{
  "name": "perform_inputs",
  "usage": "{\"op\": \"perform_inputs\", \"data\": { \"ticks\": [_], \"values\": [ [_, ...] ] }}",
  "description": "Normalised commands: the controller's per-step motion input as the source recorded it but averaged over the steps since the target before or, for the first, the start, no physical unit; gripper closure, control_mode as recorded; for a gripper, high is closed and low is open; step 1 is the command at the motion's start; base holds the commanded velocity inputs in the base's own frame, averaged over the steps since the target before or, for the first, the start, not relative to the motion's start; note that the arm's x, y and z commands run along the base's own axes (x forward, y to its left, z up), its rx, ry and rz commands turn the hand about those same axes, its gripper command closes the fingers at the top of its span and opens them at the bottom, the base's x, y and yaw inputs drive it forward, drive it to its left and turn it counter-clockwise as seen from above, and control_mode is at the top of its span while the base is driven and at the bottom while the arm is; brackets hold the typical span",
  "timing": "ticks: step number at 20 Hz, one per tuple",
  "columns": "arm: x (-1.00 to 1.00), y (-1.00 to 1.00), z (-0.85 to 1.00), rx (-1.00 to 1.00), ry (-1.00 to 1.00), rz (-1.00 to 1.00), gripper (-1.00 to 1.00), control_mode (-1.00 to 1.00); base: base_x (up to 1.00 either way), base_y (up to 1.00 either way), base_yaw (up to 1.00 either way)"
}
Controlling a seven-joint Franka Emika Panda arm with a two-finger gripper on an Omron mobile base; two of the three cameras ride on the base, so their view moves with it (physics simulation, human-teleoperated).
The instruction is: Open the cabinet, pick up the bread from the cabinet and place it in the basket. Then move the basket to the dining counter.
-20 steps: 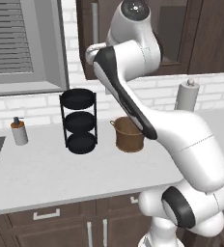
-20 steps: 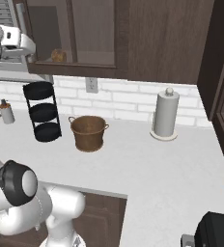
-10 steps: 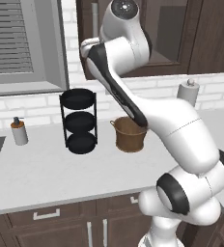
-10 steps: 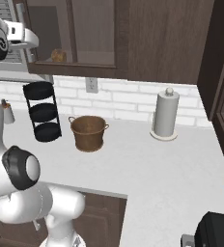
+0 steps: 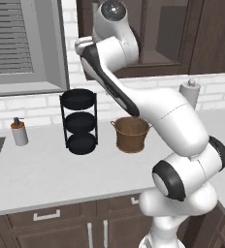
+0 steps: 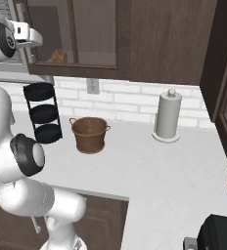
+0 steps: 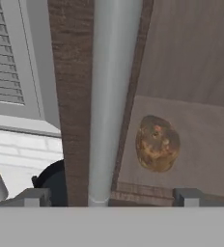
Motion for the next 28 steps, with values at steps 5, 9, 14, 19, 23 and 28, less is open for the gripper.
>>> {"op": "perform_inputs", "data": {
  "ticks": [5,9,14,19,23,28],
  "values": [
    [0.48,0.1,0.0,0.0,0.0,-0.01,-1.0,-1.0,0.0,0.0,0.0],
    [0.49,0.17,0.0,0.0,0.0,-0.01,-1.0,-1.0,0.0,0.0,0.0],
    [0.5,0.2,0.0,0.0,0.0,-0.02,-1.0,-1.0,0.0,0.0,0.0],
    [0.39,0.01,-0.21,0.0,-0.07,0.0,1.0,-1.0,0.0,0.0,0.0],
    [0.17,-0.2,-0.45,0.0,-0.25,0.0,1.0,-1.0,0.0,0.0,0.0],
    [0.01,-0.66,-0.53,0.0,-0.33,0.07,1.0,-1.0,0.0,0.0,0.0]
  ]
}}
